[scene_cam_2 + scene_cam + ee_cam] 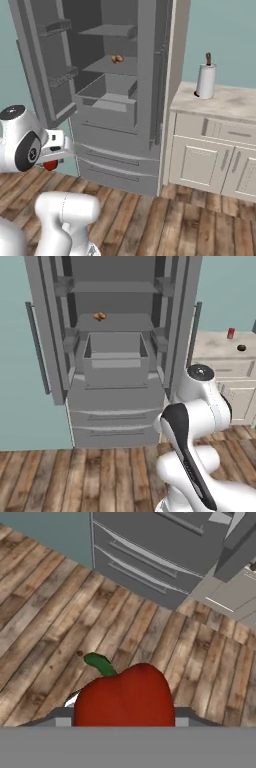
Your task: Place the bell pepper and squash inside the fridge drawer. Close the drawer after placing the vegetables.
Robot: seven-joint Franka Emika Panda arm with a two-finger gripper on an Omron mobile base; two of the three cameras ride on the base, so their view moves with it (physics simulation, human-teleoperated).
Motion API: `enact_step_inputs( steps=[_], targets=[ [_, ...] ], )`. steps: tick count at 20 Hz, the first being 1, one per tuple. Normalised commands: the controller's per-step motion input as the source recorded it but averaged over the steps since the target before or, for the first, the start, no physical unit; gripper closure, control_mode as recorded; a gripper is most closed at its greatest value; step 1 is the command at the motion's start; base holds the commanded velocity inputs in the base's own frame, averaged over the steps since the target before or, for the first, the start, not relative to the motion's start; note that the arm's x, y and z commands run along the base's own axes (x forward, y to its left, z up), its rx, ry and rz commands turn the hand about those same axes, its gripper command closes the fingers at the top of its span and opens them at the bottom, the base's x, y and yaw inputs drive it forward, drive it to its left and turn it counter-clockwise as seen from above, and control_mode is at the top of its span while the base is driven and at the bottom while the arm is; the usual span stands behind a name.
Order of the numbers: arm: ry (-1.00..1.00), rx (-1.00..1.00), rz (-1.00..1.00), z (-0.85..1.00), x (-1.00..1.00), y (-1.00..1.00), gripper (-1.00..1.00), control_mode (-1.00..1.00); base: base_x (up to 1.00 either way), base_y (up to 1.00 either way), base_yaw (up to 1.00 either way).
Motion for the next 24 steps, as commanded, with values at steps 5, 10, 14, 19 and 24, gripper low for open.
enact_step_inputs(
  steps=[5,10,14,19,24],
  targets=[
    [0.00,0.00,0.00,0.00,0.00,0.00,1.00,1.00,0.70,0.27,-0.05],
    [0.00,0.00,0.00,0.00,0.00,0.00,1.00,1.00,0.65,0.00,-0.14],
    [0.00,0.00,0.00,0.00,0.00,0.00,1.00,1.00,0.38,0.26,-0.16],
    [0.00,0.00,0.00,0.00,0.00,0.00,1.00,1.00,0.36,0.52,-0.15],
    [0.00,0.00,0.00,0.00,0.00,0.00,1.00,1.00,0.24,0.47,-0.13]
  ],
)
